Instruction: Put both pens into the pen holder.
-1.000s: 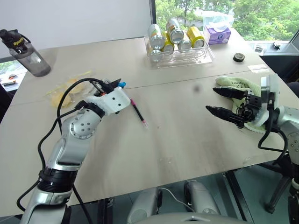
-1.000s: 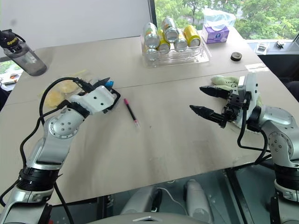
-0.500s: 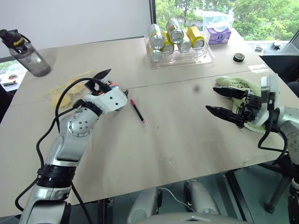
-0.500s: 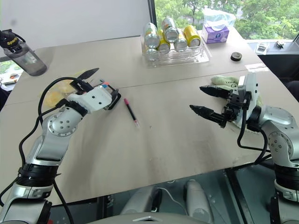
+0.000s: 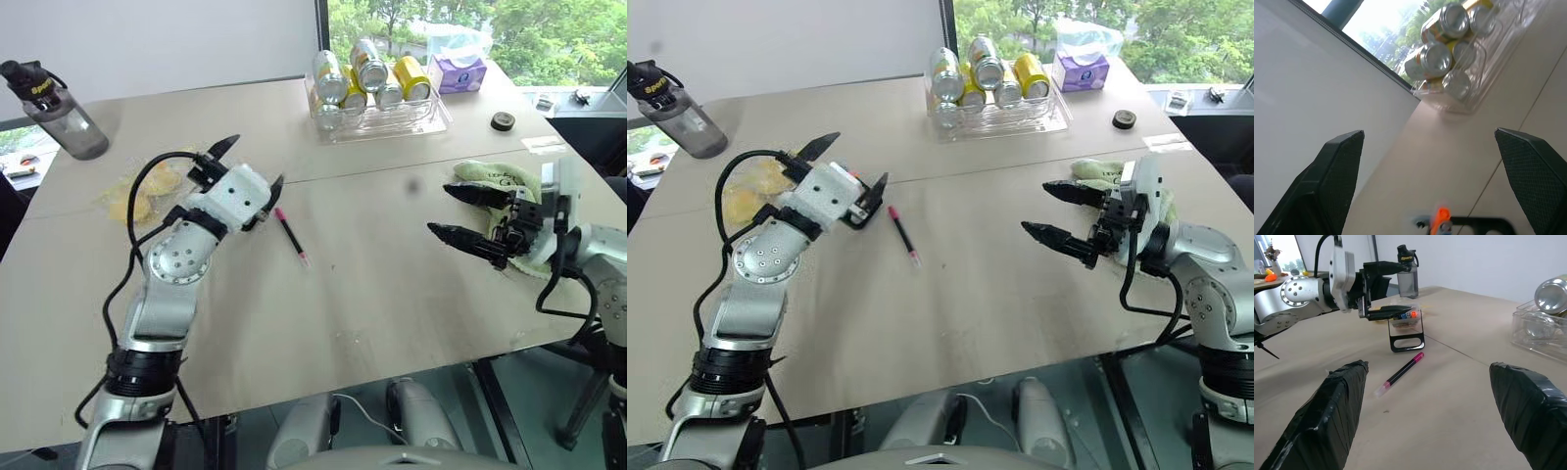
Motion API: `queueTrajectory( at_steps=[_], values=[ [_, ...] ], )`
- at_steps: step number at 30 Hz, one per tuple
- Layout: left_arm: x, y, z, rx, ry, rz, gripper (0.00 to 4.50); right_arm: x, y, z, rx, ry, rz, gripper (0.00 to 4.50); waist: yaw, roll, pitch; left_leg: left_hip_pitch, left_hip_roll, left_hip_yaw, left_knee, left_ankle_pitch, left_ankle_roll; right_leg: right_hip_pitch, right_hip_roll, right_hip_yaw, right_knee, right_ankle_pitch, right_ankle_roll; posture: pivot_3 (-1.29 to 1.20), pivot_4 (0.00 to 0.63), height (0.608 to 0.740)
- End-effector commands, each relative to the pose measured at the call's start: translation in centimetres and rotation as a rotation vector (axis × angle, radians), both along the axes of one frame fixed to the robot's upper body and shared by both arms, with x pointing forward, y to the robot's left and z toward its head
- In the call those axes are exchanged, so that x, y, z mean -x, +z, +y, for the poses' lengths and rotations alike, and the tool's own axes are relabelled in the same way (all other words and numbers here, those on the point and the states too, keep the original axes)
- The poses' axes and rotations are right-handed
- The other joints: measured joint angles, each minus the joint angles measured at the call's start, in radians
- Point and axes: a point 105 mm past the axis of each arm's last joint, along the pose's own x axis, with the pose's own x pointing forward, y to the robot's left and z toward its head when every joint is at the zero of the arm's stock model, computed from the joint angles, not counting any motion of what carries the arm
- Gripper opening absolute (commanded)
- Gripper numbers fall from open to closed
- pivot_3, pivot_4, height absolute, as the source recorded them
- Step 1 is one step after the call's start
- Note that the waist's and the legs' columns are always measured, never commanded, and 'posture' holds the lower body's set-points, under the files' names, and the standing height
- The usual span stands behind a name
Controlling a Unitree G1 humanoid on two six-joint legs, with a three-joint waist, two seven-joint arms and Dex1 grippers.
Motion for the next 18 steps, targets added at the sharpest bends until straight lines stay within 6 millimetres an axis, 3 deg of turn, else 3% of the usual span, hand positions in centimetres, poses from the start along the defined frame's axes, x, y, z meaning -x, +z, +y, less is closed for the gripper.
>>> queueTrajectory(
  at_steps=[1,7,9,15,18],
  values=[
    [0.8,0.4,-0.7,0.163,-0.097,0.111,4.46,0.4,0.2,0.4,0.018,0.019,-0.037,4.25,-0.003,0.0,0.0,0.0,0.0,0.0,0.0,0.0,0.0,0.0,0.0,0.0,0.001,0.0,0.0,0.0,0.15,0.739],
    [3.7,-2.4,-3.6,0.361,-0.34,0.493,4.46,-0.1,-0.6,1.8,0.037,0.022,-0.034,4.25,-0.012,0.0,0.0,0.001,0.0,0.001,0.0,0.0,0.0,0.0,0.001,0.001,0.002,0.0,0.0,0.0,0.15,0.739],
    [5.1,-2.7,-3.3,0.367,-0.392,0.576,4.46,-0.7,-1.3,3.0,0.06,0.004,-0.033,4.25,-0.012,0.0,0.0,0.001,0.0,0.001,0.001,0.0,0.0,0.0,0.001,0.001,0.002,0.0,0.0,0.0,0.15,0.739],
    [8.1,-3.8,2.5,0.292,-0.303,0.779,4.46,-2.5,-3.1,8.6,0.091,-0.042,0.016,4.25,-0.036,0.001,0.0,0.003,0.002,0.002,0.0,0.0,-0.001,-0.001,0.002,0.002,0.003,0.0,-0.001,0.0,0.15,0.739],
    [10.8,-4.2,6.6,0.282,-0.205,0.865,4.46,-3.5,-3.4,12.0,0.098,-0.071,0.042,4.25,-0.031,0.001,0.001,0.003,0.001,0.003,-0.001,0.0,-0.001,-0.001,0.002,0.003,0.003,0.0,0.0,0.0,0.15,0.739]
  ],
)
